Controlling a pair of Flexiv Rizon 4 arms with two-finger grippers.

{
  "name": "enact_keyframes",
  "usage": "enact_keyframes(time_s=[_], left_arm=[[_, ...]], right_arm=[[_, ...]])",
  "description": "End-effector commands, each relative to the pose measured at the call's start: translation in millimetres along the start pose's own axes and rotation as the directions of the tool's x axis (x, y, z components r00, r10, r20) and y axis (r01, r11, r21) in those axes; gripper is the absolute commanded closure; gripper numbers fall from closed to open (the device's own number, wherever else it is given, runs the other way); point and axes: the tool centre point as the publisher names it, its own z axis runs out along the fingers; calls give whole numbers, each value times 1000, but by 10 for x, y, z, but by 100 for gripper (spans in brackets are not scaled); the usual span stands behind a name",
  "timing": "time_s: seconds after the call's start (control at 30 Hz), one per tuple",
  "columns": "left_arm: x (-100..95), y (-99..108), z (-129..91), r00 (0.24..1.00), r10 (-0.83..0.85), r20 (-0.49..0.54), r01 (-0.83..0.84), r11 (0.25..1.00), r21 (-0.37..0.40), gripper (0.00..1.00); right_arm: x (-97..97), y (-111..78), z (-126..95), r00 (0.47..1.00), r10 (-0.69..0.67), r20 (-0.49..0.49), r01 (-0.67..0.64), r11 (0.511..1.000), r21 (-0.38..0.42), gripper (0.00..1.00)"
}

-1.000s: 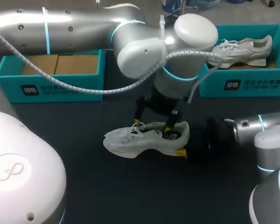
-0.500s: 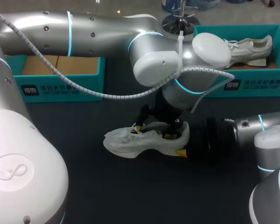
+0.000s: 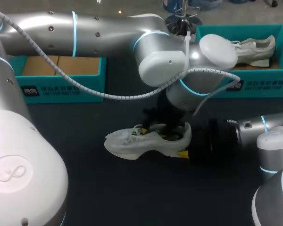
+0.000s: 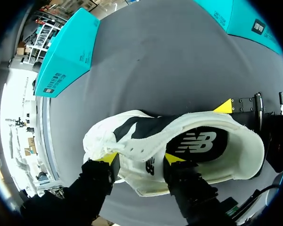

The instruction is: Take the shoe out of the shoebox, open the shoe tongue, remove and reinsert the insole, then place the shoe into the shoebox

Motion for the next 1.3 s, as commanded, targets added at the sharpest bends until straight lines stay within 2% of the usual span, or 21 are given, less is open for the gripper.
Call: enact_keyframes(time_s=[0.03,0.53,0.67,0.7,0.73,0.77,0.83,0.87,0.9,1.07,1.1,1.13,1.17,1.27,1.3], left_arm=[[-116,29,-59,1000,3,-13,-3,1000,6,100],[-530,-40,-276,996,-48,-75,50,998,31,100],[-573,-37,-276,995,-50,-85,52,998,21,100],[-576,-36,-275,995,-46,-85,47,999,16,95],[-577,-35,-274,995,-44,-86,45,999,14,73],[-577,-35,-274,995,-43,-87,45,999,13,63],[-576,-33,-272,995,-39,-92,39,999,2,51],[-575,-32,-272,995,-38,-94,38,999,0,32],[-572,-28,-273,995,-36,-97,36,999,-3,29],[-532,-16,-256,994,-31,-108,29,999,-25,34],[-522,-14,-248,994,-31,-108,28,999,-27,39],[-511,-12,-241,993,-30,-110,27,999,-31,49],[-503,-10,-235,993,-30,-111,27,999,-33,54],[-490,-2,-228,993,-27,-115,23,999,-39,97],[-488,1,-229,993,-23,-116,19,999,-41,100]], right_arm=[[-3,-36,48,1000,0,1,0,1000,3,100],[-3,-36,48,1000,0,1,0,1000,3,100],[-3,-36,48,1000,0,1,0,1000,3,100],[-3,-36,48,1000,0,1,0,1000,3,100],[-3,-36,48,1000,0,1,0,1000,3,100],[-3,-36,48,1000,0,1,0,1000,3,100],[-3,-36,48,1000,0,1,0,1000,3,100],[-3,-36,48,1000,0,1,0,1000,3,100],[-3,-36,48,1000,0,1,0,1000,3,100],[-3,-36,48,1000,0,1,0,1000,3,100],[-3,-36,48,1000,0,1,0,1000,3,100],[-3,-36,48,1000,0,1,0,1000,3,100],[-3,-36,48,1000,0,1,0,1000,3,100],[-3,-36,48,1000,0,1,0,1000,3,100],[-3,-36,48,1000,0,1,0,1000,3,100]])
